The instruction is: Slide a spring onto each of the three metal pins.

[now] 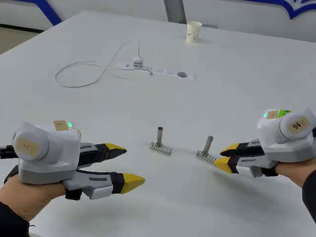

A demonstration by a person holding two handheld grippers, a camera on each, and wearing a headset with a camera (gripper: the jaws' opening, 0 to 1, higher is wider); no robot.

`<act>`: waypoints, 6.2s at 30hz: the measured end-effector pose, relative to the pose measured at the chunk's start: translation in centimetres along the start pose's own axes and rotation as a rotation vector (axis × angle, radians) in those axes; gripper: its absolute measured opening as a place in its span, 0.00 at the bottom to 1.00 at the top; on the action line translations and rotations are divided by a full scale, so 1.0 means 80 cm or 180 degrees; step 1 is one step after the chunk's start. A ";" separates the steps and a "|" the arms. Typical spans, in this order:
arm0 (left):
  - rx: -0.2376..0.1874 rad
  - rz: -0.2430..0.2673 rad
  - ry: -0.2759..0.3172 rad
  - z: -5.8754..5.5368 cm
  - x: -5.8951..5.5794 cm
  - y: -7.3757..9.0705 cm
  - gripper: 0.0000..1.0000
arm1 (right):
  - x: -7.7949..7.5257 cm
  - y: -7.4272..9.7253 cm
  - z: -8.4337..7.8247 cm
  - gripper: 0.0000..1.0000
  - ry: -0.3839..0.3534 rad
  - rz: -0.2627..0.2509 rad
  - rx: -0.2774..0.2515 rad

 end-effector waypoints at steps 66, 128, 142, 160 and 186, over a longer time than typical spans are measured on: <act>0.0027 -0.0002 0.0017 -0.002 0.000 -0.001 0.50 | 0.011 0.011 0.014 0.12 0.0199 -0.0013 0.0044; -0.0036 0.0024 -0.0022 0.004 -0.002 0.003 0.50 | 0.003 0.068 0.076 0.12 0.0323 0.0032 0.0233; -0.0046 0.0031 -0.0022 0.004 0.000 0.003 0.50 | -0.006 0.061 0.100 0.12 0.0388 0.0073 0.0291; -0.0055 0.0043 0.0000 0.003 0.002 0.003 0.50 | -0.015 0.042 0.107 0.12 0.0417 0.0158 0.0473; -0.0052 0.0049 0.0013 0.003 0.002 0.003 0.50 | -0.019 0.018 0.100 0.12 0.0302 0.0245 0.0722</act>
Point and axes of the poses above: the centre of the closed fingertips' face, and the gripper's own axes: y roughly backward along the fingers, x roughly to its left, z roughly out of its top, the point moved 6 cm from there along y, roughly backward along the fingers, and after that the axes turned 1 degree about z, right-handed, at the moved point
